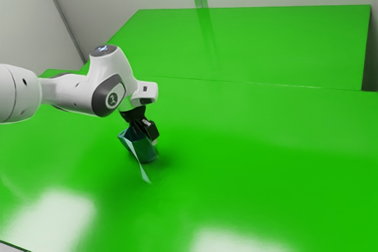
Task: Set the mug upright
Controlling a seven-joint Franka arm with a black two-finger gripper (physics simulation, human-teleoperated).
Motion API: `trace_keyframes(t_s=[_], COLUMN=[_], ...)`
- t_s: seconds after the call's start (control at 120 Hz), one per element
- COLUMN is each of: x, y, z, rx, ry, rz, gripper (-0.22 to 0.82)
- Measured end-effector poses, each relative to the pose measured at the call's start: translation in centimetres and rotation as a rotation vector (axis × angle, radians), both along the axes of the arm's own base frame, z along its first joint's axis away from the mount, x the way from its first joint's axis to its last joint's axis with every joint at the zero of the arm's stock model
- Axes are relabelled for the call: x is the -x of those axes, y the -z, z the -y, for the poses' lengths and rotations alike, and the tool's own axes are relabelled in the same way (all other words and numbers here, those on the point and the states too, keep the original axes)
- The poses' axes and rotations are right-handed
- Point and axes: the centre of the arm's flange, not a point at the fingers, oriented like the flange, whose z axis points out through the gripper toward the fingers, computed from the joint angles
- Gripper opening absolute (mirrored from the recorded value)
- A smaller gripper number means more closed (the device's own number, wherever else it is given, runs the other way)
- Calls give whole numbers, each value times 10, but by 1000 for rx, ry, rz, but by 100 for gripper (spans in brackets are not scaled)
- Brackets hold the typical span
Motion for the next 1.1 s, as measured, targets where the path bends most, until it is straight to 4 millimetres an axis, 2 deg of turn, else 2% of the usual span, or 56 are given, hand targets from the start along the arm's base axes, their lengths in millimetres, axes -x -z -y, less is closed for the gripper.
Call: trace_keyframes(t_s=[0.367,0.467,0.55,0.65,0.742,0.808,0.892,1.0,1.1], x=[9,-6,-27,-55,-79,-87,-89,-88,-85], y=[-60,-96,-129,-153,-165,-169,-172,-185,-186], z=[7,9,10,12,14,14,11,9,9], rx=[15,17,13,0,-13,-18,-19,-18,-18], ry=[-39,-54,-65,-81,-95,-105,-121,-137,-149], rz=[-35,-9,18,27,19,5,-17,-36,-60], gripper=[51,53,56,57,58,59,59,60,60])
